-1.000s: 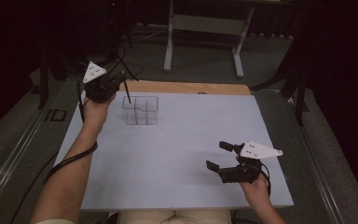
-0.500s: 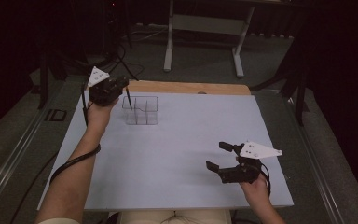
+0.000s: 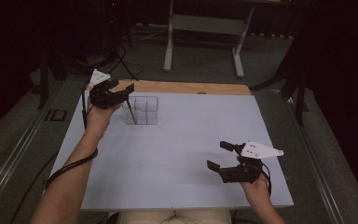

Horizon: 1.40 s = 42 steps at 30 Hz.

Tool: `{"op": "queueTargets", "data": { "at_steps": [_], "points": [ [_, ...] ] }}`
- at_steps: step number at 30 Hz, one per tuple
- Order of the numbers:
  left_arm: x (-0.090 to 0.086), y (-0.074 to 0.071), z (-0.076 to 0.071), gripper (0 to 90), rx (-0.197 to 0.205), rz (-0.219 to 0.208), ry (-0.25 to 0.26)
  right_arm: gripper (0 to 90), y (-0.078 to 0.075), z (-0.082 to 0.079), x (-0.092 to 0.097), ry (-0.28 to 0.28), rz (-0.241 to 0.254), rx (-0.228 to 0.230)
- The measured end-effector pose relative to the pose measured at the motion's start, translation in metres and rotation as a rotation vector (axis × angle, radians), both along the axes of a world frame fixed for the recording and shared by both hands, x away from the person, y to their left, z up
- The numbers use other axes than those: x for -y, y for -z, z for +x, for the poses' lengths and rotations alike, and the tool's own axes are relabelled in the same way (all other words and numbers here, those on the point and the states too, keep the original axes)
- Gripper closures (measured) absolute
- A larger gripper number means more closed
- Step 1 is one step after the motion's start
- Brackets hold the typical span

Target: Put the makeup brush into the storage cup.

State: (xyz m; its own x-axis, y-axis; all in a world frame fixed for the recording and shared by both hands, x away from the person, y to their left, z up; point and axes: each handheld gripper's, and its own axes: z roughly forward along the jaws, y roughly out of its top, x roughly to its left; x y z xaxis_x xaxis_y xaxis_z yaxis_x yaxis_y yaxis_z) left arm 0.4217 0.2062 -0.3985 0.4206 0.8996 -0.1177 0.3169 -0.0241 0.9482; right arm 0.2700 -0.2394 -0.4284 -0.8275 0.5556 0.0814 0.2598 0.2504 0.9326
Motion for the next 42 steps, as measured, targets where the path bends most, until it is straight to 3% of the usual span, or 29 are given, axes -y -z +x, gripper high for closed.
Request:
{"op": "queueTargets", "data": {
  "at_steps": [7,14,22,26,31,39,42],
  "points": [
    [0.001,-0.005,-0.014,20.1,-0.022,-0.038,0.025,14.3,0.000,0.000,0.001,0.001,-0.001,0.001],
    [0.004,-0.008,-0.029,16.4,-0.018,0.006,0.040,14.3,-0.001,0.000,0.001,0.004,0.001,0.004],
    [0.003,-0.009,-0.045,12.5,-0.030,0.006,0.082,14.3,0.000,0.000,0.002,0.008,0.004,0.001],
    [0.005,-0.007,-0.054,7.5,-0.034,0.044,0.086,14.3,-0.001,0.000,0.003,0.010,0.005,0.001],
    [0.007,-0.006,-0.065,3.0,-0.017,0.025,0.139,14.3,0.000,0.000,0.003,0.012,0.006,0.001],
    [0.013,-0.005,-0.082,3.0,0.008,0.022,0.177,14.3,0.001,0.001,0.003,0.013,0.006,-0.005],
    [0.014,-0.004,-0.087,3.0,-0.008,-0.007,0.205,14.3,0.001,0.001,0.004,0.015,0.007,-0.005]
  ]
}}
